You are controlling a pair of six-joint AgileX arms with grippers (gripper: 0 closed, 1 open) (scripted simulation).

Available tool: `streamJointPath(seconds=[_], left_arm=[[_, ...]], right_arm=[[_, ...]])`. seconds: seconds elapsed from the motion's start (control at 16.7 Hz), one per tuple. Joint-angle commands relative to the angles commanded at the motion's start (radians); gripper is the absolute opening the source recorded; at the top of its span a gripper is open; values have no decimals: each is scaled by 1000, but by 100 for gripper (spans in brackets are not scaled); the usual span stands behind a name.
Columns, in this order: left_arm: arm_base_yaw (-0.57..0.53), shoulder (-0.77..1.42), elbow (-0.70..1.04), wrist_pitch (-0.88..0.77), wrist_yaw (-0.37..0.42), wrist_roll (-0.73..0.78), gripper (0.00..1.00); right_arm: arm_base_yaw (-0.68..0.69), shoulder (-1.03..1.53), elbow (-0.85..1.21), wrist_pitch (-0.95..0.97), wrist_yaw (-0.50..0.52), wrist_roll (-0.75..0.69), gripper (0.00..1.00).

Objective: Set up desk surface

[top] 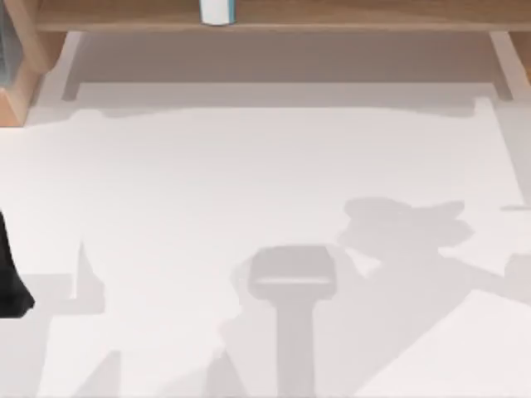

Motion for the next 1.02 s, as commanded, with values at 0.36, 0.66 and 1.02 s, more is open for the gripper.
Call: streamJointPath(seconds=[0.36,0.66,1.02], left_arm=[[0,0,0,0,0,0,100],[0,0,0,0,0,0,100],[0,0,0,0,0,0,100]], right_arm=[[-32,506,453,-227,-2,-12,100],[-19,793,693,-335,-11,-24,100],[2,975,831,-387,-19,-27,100]])
